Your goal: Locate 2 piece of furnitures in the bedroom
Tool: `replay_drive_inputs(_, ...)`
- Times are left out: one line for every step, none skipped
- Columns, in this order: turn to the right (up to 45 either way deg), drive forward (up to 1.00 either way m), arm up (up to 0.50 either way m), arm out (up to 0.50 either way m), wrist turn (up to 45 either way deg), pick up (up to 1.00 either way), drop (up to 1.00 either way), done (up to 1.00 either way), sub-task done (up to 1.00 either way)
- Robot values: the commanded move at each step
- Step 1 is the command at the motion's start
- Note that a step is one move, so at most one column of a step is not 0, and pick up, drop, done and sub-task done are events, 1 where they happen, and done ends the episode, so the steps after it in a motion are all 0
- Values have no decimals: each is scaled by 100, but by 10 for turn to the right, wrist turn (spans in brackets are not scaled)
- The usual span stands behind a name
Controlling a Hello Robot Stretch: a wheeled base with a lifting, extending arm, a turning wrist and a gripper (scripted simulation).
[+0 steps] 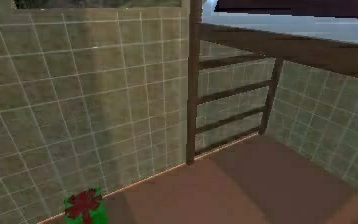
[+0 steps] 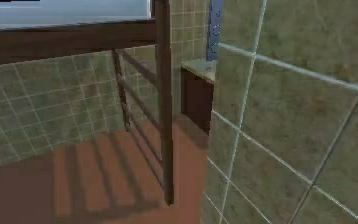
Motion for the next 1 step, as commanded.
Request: replay_drive_inputs(-450, 0, 0, 0, 0, 0, 0, 0, 0)
